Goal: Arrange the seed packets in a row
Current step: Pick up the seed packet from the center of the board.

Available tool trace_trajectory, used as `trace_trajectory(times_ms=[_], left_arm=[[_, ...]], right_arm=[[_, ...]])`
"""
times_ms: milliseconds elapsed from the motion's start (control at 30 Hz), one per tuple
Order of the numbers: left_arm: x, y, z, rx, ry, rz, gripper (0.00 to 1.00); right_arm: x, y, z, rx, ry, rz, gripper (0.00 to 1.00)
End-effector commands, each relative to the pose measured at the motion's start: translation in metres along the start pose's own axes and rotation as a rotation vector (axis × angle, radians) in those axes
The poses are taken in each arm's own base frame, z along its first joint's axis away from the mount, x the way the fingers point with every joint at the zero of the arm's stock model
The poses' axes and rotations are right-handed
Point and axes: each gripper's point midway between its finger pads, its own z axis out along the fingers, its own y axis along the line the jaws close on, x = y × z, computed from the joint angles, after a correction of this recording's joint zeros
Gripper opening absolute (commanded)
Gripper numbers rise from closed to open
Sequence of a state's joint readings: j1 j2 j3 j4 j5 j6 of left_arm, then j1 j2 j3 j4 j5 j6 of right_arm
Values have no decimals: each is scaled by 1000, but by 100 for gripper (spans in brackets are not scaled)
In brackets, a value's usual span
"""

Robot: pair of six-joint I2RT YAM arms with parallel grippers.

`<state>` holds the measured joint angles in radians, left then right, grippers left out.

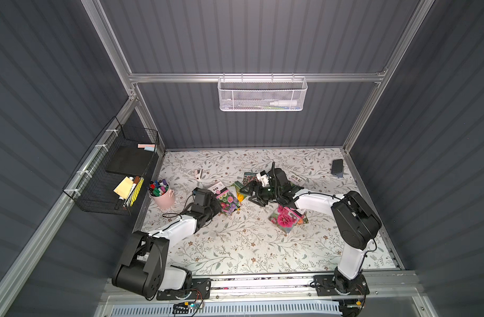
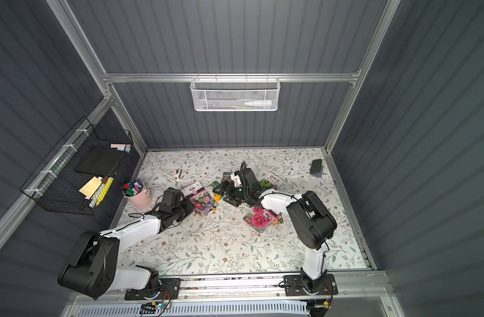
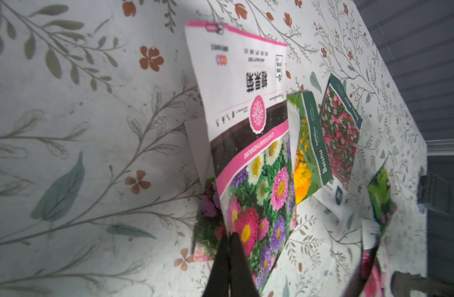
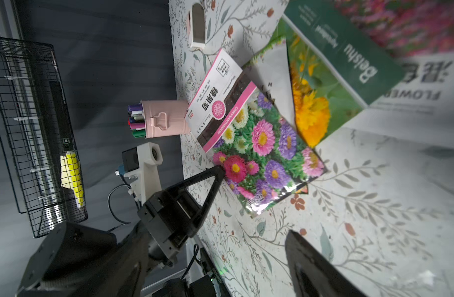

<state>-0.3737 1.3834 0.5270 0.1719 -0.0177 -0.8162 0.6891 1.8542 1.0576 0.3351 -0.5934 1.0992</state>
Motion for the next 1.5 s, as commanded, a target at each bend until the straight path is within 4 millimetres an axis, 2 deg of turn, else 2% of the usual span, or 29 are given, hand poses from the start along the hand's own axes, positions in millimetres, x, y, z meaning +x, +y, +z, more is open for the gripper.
trace_trajectory(times_ms=[0,167,367,667,800,1000,1167,1267,1333,1467], left_arm=[[-35,-15,-2,1,-263,88,0],[-42,-31,0,34,-351,81,0],[-51,-53,-13,87,-385,3,0],[-56,-59,-30,131,-404,-196,0],[-59,-67,-35,157,-402,-209,0],[-63,-88,-36,211,-401,-141,0],[-63,-98,-28,236,-390,-110,0],[-62,-102,-24,253,-386,-122,0],[-61,-106,-24,266,-381,-130,0],[-60,-109,-28,277,-376,-126,0]], right_arm=[[0,22,3,-109,-25,122,85],[9,14,4,-121,-62,205,85],[8,5,1,-139,-103,246,85],[-7,20,12,-207,-116,278,85],[-11,28,19,-274,-105,340,84],[6,27,29,-314,-80,471,83],[26,36,39,-366,-48,539,83],[32,34,46,-356,-53,558,83],[29,28,48,-354,-77,574,82],[8,16,41,-411,-208,608,75]])
